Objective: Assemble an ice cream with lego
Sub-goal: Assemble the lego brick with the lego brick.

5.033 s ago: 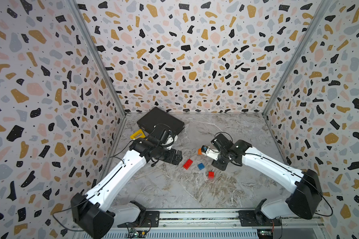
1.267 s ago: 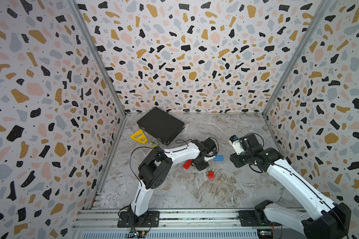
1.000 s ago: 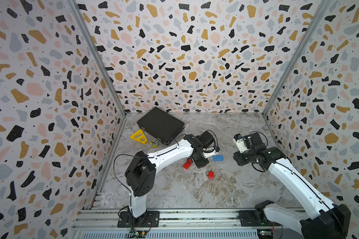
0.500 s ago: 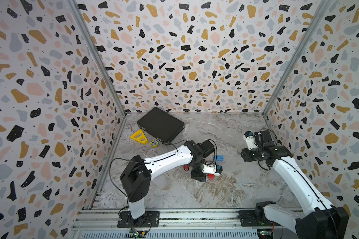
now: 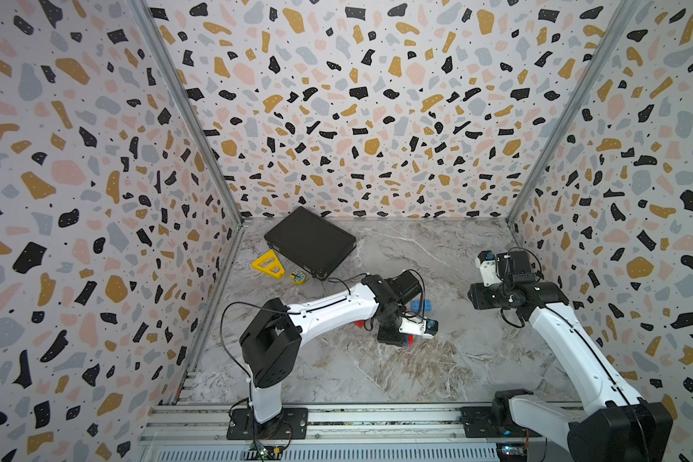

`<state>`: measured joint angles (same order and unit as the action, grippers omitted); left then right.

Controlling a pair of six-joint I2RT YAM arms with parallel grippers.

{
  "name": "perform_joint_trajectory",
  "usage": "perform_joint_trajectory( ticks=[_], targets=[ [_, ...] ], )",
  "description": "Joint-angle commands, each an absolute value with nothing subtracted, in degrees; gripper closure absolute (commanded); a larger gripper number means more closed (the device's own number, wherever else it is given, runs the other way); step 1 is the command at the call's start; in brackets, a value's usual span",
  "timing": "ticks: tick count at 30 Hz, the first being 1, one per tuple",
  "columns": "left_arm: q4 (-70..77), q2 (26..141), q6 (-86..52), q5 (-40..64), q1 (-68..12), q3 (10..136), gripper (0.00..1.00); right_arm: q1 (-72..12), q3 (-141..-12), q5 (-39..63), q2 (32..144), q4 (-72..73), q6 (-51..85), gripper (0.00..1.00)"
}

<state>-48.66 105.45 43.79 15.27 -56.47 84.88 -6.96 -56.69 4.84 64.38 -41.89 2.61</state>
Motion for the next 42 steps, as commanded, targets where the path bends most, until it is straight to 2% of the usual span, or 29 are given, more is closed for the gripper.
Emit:
perform_joint_trajectory(
  ticks=[1, 12, 42],
  targets=[
    [-46.68, 107.2, 42.45, 14.35, -57.0, 87.83, 0.72, -6.6, -56.51, 5.01, 62.71, -41.63, 3.41, 0.52],
    [-50.35, 113.89, 42.44, 13.01, -57.13, 94.45, 0.72, -6.24, -55.94, 5.27, 62.67, -41.4, 3.51, 0.52],
    [-50.19, 118.49, 47.6, 10.58, -57.22, 93.78, 0.72, -6.19, -55.46, 6.32, 62.93, -41.22, 3.68, 0.52]
  ],
)
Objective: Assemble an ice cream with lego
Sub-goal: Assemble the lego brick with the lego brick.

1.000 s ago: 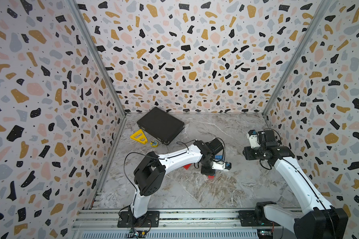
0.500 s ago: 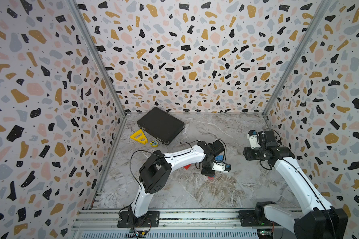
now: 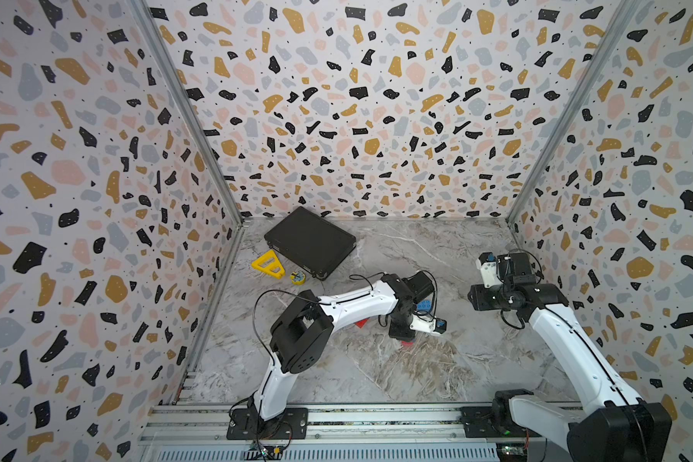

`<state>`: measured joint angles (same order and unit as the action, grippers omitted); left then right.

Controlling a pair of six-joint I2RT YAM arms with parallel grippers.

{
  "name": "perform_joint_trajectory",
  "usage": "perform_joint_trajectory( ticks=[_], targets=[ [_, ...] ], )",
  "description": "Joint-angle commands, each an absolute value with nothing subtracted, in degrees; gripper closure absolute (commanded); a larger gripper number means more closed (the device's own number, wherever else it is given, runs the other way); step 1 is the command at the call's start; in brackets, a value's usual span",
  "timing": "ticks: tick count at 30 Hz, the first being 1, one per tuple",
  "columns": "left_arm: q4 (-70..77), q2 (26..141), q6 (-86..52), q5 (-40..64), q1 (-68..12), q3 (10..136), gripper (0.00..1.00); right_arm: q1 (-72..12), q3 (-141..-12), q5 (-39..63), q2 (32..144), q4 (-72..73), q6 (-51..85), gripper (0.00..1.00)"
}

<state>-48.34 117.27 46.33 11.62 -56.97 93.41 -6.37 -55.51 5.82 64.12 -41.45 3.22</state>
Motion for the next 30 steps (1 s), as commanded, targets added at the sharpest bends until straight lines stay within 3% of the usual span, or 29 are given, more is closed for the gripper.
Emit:
perform_joint_trajectory(
  ticks=[1, 30],
  targets=[
    [-50.49, 118.56, 47.55, 10.3, -57.22, 93.91, 0.72, -6.21, -55.47, 6.37, 62.97, -41.14, 3.69, 0.53],
    [-52.66, 117.69, 45.26, 11.29, -57.66, 95.89, 0.72, -6.21, -55.29, 7.02, 63.19, -40.75, 3.77, 0.53]
  ],
)
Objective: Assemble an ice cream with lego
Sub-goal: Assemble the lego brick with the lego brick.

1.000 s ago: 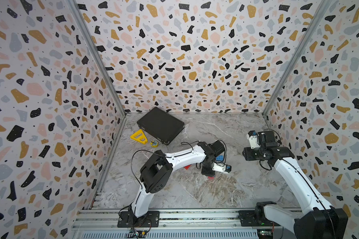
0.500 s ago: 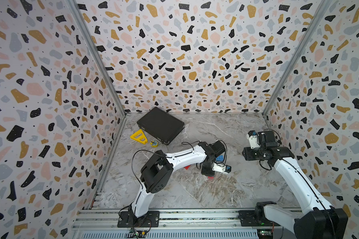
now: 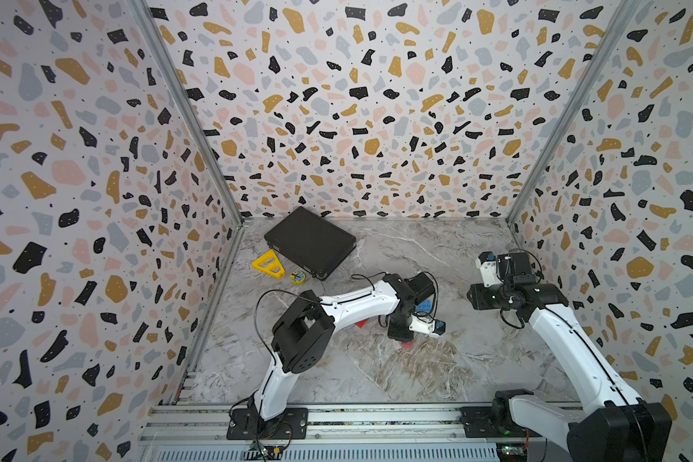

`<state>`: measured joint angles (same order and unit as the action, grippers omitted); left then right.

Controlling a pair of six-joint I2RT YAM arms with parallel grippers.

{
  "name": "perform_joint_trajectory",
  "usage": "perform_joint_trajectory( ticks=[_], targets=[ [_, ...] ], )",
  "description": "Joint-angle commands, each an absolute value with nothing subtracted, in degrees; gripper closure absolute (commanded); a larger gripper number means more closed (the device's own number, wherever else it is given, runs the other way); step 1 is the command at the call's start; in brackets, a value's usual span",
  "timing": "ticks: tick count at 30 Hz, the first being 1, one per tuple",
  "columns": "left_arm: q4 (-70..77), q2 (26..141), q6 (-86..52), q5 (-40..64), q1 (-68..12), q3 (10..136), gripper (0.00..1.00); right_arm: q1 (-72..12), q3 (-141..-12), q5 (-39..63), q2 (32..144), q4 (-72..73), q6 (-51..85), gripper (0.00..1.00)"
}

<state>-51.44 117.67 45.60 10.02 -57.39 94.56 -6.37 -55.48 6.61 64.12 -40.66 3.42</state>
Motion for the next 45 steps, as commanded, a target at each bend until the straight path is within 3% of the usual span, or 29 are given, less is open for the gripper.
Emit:
perform_joint_trajectory(
  ticks=[1, 45],
  targets=[
    [-52.59, 117.6, 45.24, 11.42, -57.67, 95.82, 0.72, -6.24, -55.28, 7.02, 63.19, -40.78, 3.77, 0.52],
    [-53.99, 121.06, 47.81, 8.27, -58.86, 94.04, 0.72, -6.18, -54.84, 7.81, 63.28, -40.25, 4.04, 0.53]
  ],
)
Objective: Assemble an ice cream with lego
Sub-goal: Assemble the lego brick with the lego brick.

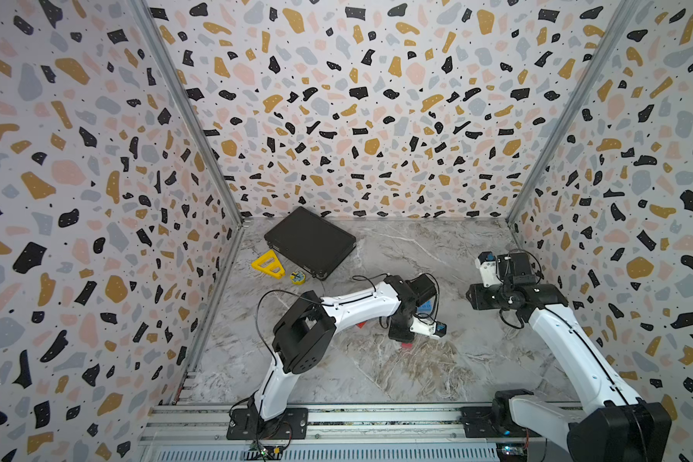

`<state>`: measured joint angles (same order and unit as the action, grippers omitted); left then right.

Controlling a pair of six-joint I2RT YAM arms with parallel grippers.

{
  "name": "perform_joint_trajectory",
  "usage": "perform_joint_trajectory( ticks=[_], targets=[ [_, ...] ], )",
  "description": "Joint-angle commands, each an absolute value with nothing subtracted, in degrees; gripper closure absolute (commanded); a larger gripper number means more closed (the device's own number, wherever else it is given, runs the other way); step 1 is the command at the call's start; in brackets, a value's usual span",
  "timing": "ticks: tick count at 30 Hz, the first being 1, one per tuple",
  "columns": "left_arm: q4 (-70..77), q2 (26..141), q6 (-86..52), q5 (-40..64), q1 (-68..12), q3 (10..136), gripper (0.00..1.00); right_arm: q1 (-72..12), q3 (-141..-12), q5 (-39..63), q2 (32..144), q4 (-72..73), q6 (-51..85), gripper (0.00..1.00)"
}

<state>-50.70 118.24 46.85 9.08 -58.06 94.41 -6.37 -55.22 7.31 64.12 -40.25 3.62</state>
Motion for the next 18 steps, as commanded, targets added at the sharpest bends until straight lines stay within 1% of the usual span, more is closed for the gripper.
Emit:
perform_joint_trajectory(
  ticks=[1, 18],
  targets=[
    [-54.07, 121.1, 47.81, 8.18, -58.93, 94.18, 0.72, -6.17, -54.84, 7.82, 63.28, -40.25, 4.04, 0.53],
    [-56.37, 122.14, 49.47, 7.65, -59.41, 92.48, 0.72, -6.16, -54.67, 8.0, 63.02, -40.25, 4.12, 0.53]
  ],
)
